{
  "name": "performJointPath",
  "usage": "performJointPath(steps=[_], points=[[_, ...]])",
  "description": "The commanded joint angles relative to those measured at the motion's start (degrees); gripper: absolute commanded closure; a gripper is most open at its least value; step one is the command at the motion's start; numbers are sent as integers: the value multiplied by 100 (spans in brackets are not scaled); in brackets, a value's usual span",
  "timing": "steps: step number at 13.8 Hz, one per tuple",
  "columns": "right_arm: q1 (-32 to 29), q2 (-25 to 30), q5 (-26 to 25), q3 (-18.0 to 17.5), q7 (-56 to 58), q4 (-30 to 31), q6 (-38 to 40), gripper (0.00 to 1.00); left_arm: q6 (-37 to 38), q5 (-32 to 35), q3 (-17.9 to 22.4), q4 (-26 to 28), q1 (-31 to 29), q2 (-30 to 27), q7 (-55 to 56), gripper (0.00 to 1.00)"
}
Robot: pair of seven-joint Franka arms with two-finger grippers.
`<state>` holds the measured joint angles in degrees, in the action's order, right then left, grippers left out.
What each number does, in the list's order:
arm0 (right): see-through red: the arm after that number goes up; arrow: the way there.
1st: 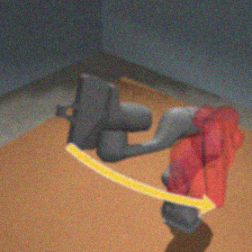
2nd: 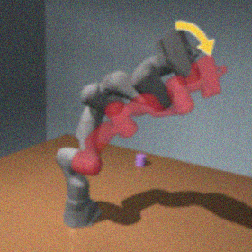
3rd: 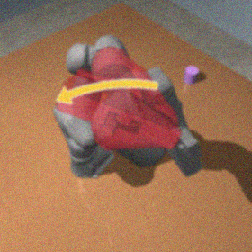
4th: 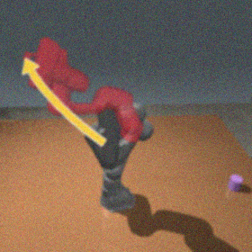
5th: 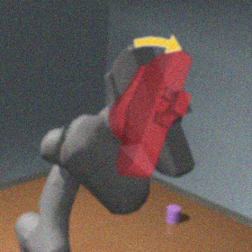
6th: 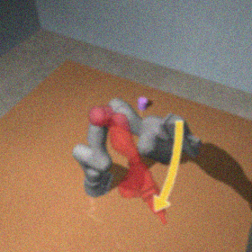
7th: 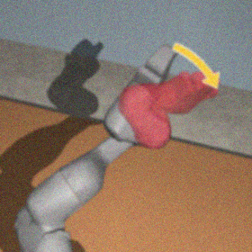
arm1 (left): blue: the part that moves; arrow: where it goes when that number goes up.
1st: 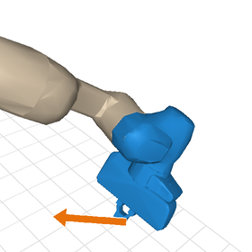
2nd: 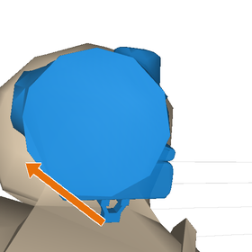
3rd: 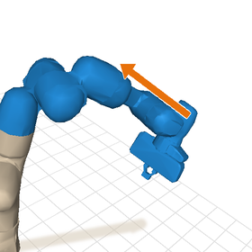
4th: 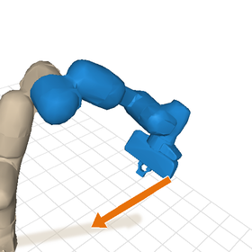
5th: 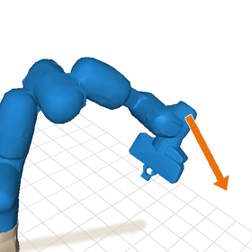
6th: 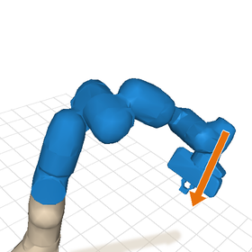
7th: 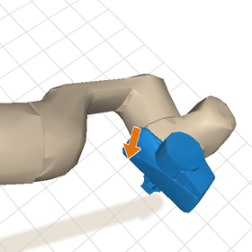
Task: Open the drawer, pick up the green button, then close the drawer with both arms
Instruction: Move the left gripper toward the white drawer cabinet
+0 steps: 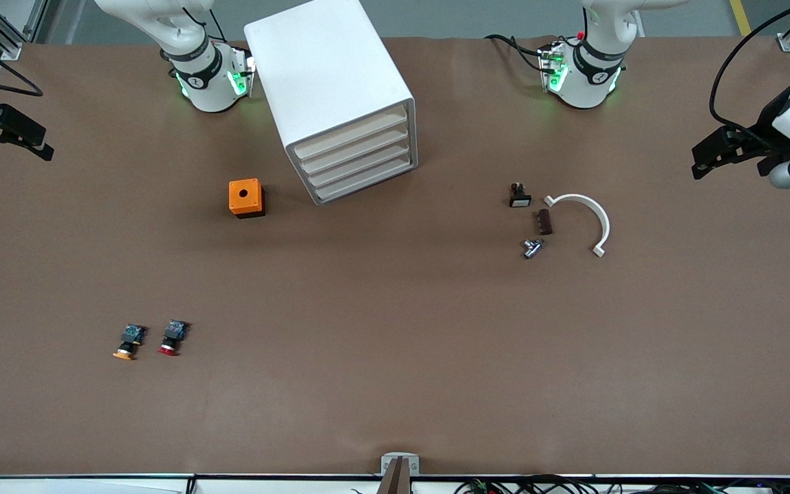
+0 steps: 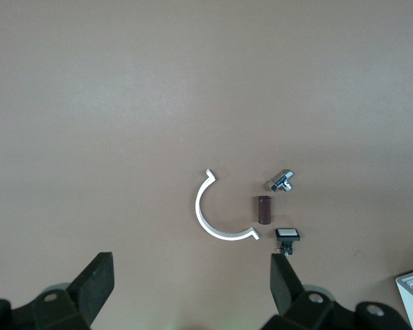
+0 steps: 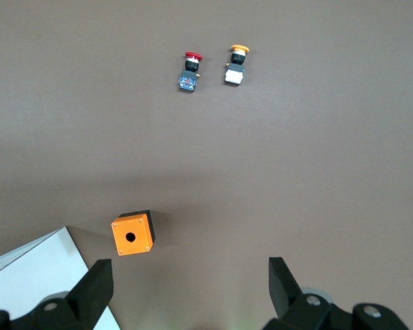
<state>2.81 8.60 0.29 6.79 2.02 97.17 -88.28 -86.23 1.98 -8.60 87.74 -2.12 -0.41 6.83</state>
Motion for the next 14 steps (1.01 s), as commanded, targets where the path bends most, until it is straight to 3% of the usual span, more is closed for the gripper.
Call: performJointPath(steps=[1, 6, 14], points=[[-17, 124, -82, -11, 53, 126, -76, 0, 106, -14, -37, -152, -34, 67, -94, 0], [0, 124, -82, -11, 53, 118, -76, 0, 97, 56, -37, -161, -34, 137, -94, 0], [-17, 124, -82, -11, 53, 126, -58, 0, -289, -66, -1, -213, 1, 1234, 169, 0]])
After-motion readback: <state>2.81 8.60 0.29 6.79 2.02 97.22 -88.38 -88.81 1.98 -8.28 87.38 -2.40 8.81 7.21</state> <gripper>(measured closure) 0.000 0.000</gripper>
